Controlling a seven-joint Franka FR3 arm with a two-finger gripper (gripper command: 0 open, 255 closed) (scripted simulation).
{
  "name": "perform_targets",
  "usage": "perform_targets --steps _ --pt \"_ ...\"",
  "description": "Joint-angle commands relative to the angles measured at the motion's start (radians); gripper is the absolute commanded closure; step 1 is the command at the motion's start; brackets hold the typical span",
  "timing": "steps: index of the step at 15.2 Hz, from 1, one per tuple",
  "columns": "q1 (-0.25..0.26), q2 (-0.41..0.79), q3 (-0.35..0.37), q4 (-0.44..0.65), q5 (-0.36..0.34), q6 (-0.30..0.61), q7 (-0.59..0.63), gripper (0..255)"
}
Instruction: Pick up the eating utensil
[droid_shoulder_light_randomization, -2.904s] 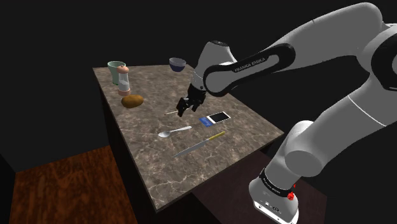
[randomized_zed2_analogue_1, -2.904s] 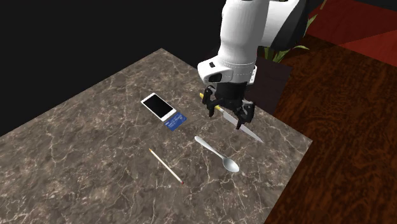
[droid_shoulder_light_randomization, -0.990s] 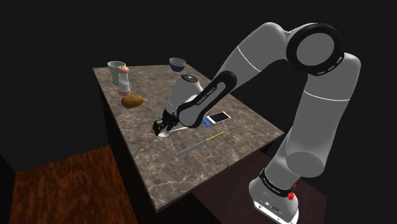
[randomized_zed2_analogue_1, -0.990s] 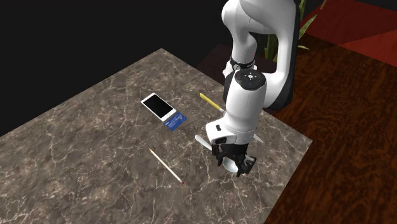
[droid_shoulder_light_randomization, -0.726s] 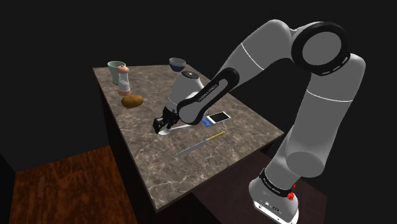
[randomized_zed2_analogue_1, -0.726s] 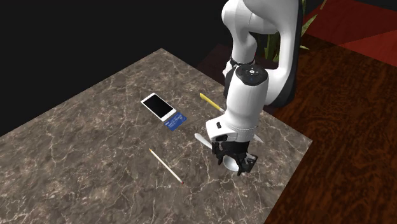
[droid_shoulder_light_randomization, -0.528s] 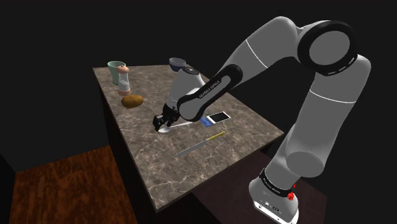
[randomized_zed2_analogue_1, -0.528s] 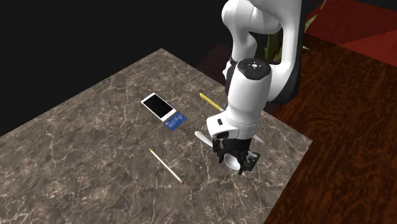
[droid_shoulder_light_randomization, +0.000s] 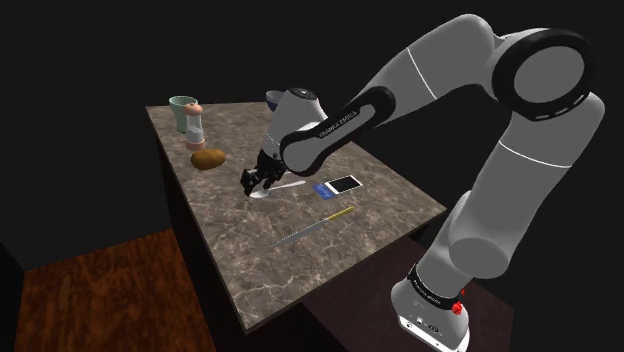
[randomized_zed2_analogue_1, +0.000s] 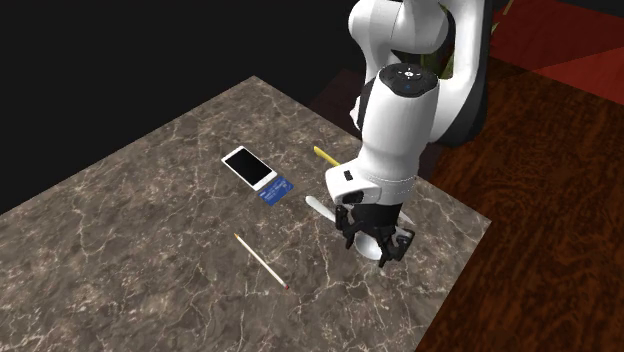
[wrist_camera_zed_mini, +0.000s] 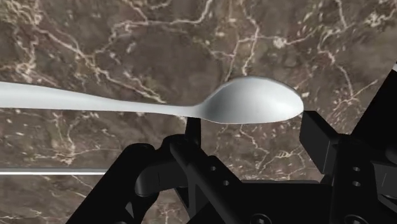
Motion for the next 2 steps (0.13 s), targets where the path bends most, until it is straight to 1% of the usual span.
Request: perform_targets --steps 1,2 --pt "-0.001 -0.014 0.0 0.003 0.005 -0.017 -0.005 255" --pt "-0.001 -0.015 0.0 0.002 0.006 -0.017 -0.005 255"
